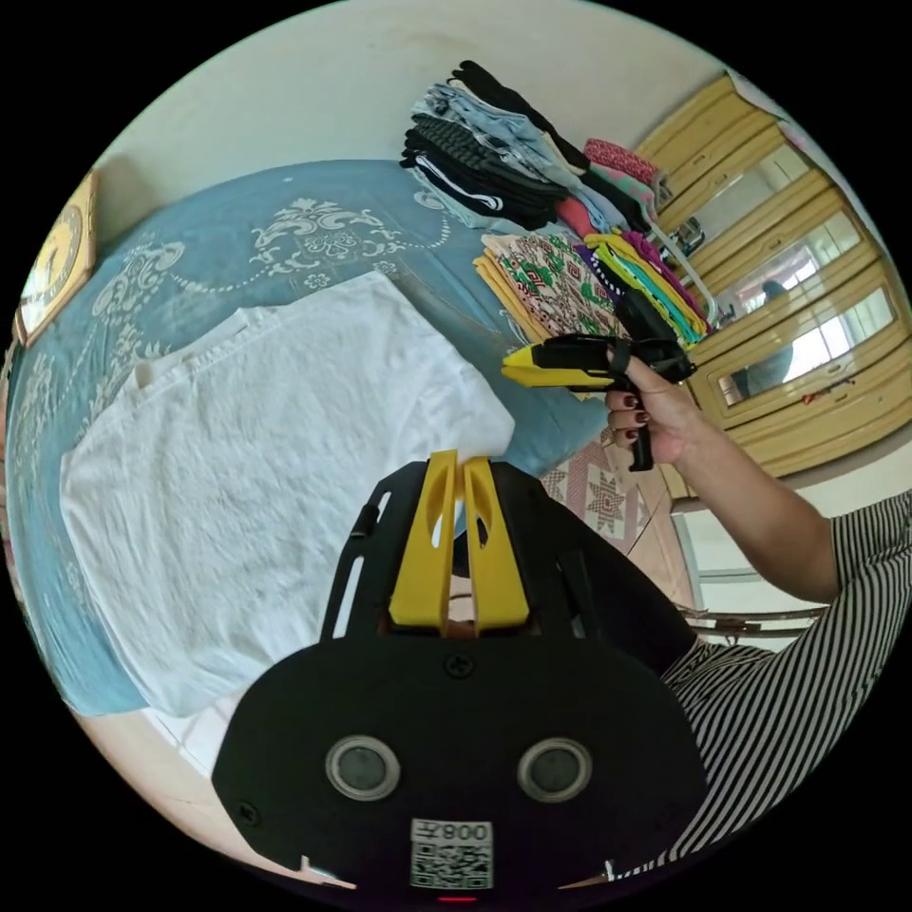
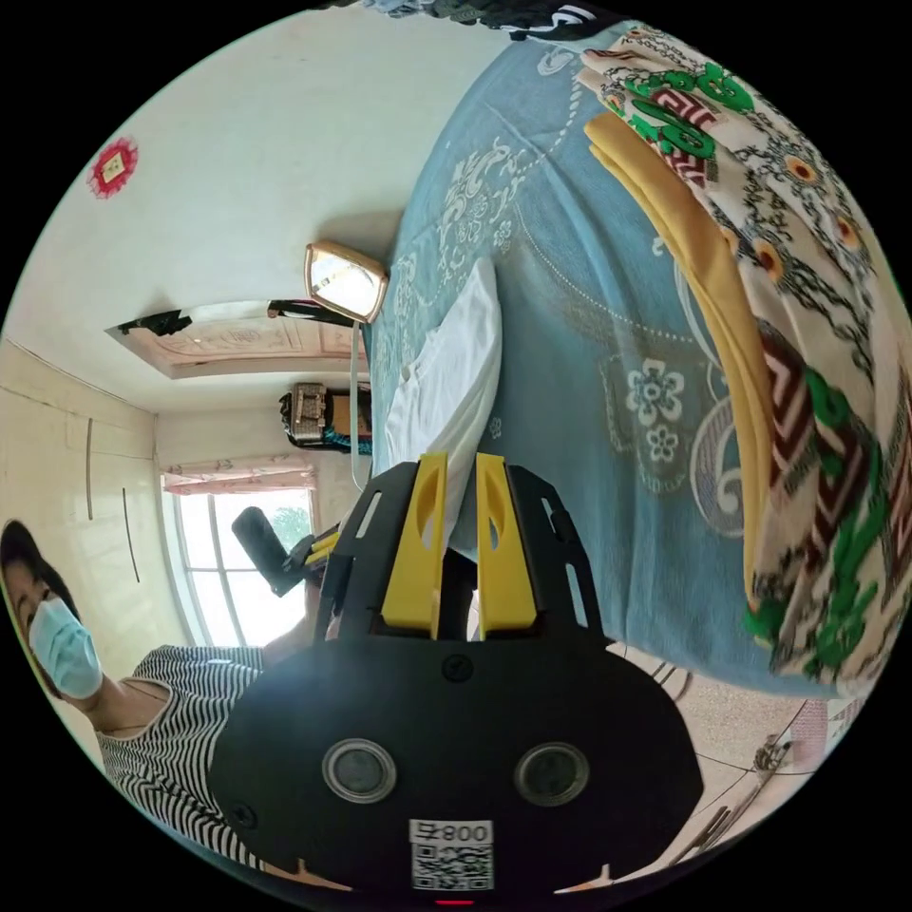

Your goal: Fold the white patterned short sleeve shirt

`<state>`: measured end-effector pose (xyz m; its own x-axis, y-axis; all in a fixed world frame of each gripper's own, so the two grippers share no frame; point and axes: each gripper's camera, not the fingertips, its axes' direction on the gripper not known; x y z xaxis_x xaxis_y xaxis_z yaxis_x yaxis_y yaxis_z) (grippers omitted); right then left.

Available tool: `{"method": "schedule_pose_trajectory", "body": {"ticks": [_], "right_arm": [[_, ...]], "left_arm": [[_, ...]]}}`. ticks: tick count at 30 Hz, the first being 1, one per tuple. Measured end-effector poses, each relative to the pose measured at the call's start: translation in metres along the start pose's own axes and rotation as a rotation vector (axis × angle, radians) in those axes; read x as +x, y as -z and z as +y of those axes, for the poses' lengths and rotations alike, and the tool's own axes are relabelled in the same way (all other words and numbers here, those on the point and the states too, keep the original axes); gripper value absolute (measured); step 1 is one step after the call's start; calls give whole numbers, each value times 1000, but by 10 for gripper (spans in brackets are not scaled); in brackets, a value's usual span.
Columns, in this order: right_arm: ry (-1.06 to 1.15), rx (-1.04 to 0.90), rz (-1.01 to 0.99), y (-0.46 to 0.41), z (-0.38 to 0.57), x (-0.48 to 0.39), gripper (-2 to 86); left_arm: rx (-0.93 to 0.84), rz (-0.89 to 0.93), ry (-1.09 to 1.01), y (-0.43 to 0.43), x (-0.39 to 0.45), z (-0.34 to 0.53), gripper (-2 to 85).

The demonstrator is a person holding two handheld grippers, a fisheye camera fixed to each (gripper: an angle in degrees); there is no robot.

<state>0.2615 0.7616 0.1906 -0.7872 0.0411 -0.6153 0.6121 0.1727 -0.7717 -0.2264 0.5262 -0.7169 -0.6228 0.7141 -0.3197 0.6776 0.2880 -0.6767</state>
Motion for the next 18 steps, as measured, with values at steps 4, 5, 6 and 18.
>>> {"method": "schedule_pose_trajectory", "body": {"ticks": [4,5,6,18], "right_arm": [[-17,21,-15,-16,-46,-12,71],[-21,29,-13,-20,-59,-16,74],[-25,32,-9,-23,-66,-18,75],[-91,-13,44,-74,-175,-64,73]], "left_arm": [[23,44,56,4,-14,-1,7],[25,48,59,4,-15,-1,7],[23,55,63,4,-18,-1,7],[-7,78,11,-18,-38,11,9]]}}
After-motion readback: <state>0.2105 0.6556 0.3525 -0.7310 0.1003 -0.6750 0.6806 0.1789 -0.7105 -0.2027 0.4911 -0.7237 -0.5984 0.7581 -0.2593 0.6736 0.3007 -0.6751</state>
